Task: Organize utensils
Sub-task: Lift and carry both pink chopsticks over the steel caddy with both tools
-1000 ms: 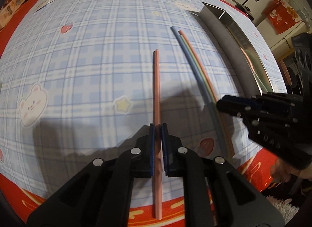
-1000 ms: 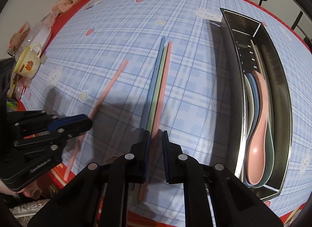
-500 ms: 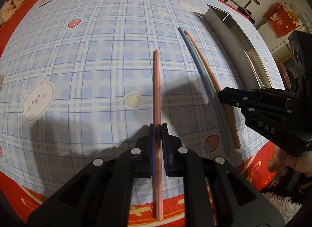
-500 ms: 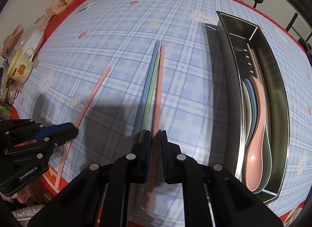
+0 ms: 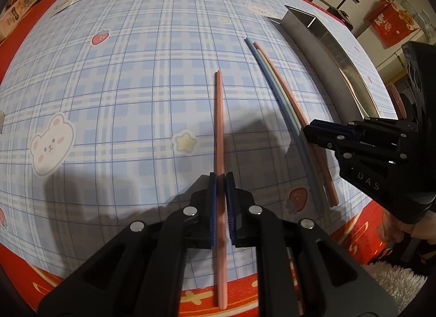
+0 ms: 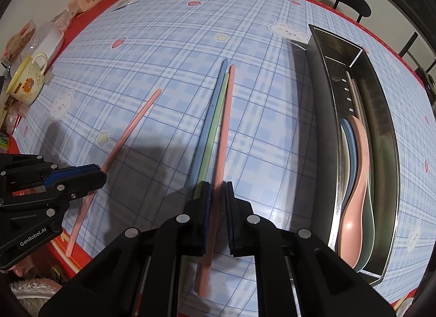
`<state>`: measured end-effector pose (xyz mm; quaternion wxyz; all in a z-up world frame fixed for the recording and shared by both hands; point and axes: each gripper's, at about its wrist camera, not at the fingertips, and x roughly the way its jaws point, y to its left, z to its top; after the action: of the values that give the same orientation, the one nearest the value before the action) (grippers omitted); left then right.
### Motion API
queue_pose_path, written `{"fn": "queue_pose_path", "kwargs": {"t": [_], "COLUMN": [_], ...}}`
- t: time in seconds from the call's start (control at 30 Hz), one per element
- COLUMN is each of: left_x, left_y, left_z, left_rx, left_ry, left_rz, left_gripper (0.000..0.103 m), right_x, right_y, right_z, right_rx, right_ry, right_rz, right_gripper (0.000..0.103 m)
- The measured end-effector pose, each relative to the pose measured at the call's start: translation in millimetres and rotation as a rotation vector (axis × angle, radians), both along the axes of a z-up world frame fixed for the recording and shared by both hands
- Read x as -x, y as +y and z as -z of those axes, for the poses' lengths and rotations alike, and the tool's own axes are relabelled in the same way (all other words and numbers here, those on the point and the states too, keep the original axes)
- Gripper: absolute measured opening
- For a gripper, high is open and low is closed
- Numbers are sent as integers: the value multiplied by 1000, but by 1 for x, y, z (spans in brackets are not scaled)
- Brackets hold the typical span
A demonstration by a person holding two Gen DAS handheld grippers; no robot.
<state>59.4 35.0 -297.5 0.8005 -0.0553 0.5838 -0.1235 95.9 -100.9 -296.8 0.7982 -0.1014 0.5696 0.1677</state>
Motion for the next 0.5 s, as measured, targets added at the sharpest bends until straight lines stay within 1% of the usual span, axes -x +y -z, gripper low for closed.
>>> {"fn": "queue_pose_path", "kwargs": {"t": [0.17,0.23,0.27,0.33,0.4,0.43,0.5], "left_x": [-2,-3,-3,-5,-6,-7,-9], "left_y": [-2,-3,-4,-5,-5,-3,1], "left_z": [0,-1,-1,-1,0,0,0], "left_rx": [-18,-25,-28,-37,-30,-20,11], "left_ry": [-2,-3,-1,2,10,15,33], "left_rz": [4,7,7,11,4,-2,-24], "left_gripper": [13,13,13,13,12,11,11], "right_x": [1,0,-3,1,5,7,9], "right_y": [0,-2,-8,-17,-20,-21,-24], "right_z": [0,0,0,-2,-9,-13,-25], "right_rx": [0,-11,-58,-130,-142,-156,-184], "right_ry": [-5,1,24,54,33,22,-11], "right_rz": [-14,-4,36,75,78,75,73], "right_gripper": [11,8,7,7,7,7,6]}}
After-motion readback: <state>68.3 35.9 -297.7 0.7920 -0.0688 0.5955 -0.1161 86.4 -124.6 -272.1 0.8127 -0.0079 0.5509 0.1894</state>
